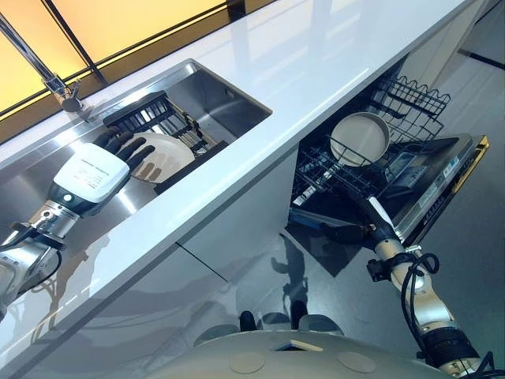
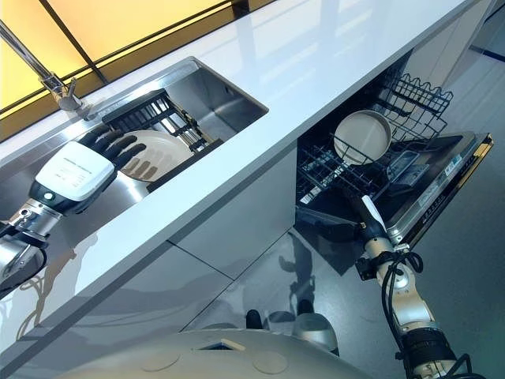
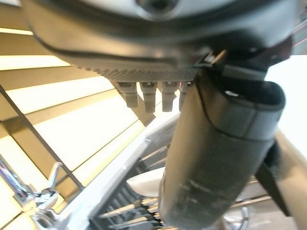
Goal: Pick up plates and place into dishwasher.
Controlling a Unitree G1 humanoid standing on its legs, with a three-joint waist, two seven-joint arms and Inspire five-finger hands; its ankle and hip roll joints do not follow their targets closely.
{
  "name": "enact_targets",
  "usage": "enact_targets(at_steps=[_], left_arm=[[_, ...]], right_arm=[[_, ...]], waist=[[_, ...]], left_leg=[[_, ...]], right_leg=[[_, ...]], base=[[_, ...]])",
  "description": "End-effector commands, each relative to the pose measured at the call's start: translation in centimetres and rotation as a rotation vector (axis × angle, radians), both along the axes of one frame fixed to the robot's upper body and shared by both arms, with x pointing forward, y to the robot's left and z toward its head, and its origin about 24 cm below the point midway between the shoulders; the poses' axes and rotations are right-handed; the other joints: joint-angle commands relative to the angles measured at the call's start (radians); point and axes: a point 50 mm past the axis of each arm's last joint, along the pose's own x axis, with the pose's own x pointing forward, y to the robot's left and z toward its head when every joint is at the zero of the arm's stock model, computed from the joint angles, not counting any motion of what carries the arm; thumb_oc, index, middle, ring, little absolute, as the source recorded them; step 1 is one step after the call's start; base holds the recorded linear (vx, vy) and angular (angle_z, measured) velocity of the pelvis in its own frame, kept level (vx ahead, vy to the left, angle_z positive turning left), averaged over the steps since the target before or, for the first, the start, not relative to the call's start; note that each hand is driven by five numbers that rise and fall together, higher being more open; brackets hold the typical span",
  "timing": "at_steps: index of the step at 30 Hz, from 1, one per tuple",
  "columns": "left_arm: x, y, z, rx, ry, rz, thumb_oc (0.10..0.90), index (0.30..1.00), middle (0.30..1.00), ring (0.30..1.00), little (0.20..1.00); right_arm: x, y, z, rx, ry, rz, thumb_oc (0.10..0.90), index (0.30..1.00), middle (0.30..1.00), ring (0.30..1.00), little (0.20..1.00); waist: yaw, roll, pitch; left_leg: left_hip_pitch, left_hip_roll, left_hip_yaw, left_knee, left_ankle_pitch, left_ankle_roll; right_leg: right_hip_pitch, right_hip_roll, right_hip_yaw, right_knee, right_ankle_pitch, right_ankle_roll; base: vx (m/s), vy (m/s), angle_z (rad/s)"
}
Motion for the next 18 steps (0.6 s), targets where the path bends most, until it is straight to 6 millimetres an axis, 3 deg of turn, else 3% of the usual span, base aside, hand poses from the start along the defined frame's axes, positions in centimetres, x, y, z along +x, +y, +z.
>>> enact_targets(at_steps=[1,14,15,17,18], left_arm=[[3.2,0.9,5.4,-0.075,-0.267,0.057,0.8,0.9,0.9,0.9,0.9],[4.1,0.9,4.6,-0.16,-0.272,0.128,0.8,0.9,0.9,0.9,0.9],[4.3,1.1,4.5,-0.167,-0.271,0.147,0.753,0.86,0.86,0.86,0.853],[4.4,1.1,4.2,-0.177,-0.267,0.167,0.407,0.564,0.564,0.564,0.507],[4.5,1.2,4.1,-0.187,-0.266,0.183,0.105,0.305,0.305,0.305,0.205]], right_arm=[[2.7,1.5,3.9,0.025,-0.243,0.086,0.8,0.9,0.9,0.9,0.9],[2.7,1.6,3.7,0.026,-0.238,0.086,0.8,0.9,0.9,0.9,0.9],[2.7,1.7,3.7,0.026,-0.237,0.086,0.8,0.9,0.9,0.9,0.9],[2.6,1.7,3.6,0.027,-0.233,0.087,0.8,0.9,0.9,0.9,0.9],[2.7,1.7,3.6,0.026,-0.232,0.085,0.8,0.9,0.9,0.9,0.9]], waist=[[-0.01,0.002,-0.024],[-0.029,-0.007,-0.012],[-0.031,-0.008,-0.012],[-0.034,-0.01,-0.01],[-0.036,-0.011,-0.009]], left_leg=[[0.002,-0.055,0.034,0.006,-0.092,0.045],[0.003,-0.051,0.047,0.006,-0.094,0.046],[0.002,-0.05,0.048,0.006,-0.094,0.046],[0.003,-0.05,0.049,0.006,-0.094,0.046],[0.004,-0.05,0.05,0.006,-0.093,0.046]], right_leg=[[-0.021,0.01,-0.038,0.108,-0.118,0.065],[-0.025,0.017,-0.022,0.107,-0.112,0.067],[-0.026,0.018,-0.02,0.107,-0.112,0.067],[-0.027,0.019,-0.017,0.108,-0.111,0.068],[-0.027,0.02,-0.016,0.109,-0.11,0.068]], base=[[0.0,0.0,0.0],[0.01,0.0,-0.04],[0.03,-0.008,-0.03],[0.03,-0.006,-0.03],[0.0,0.0,0.0]])
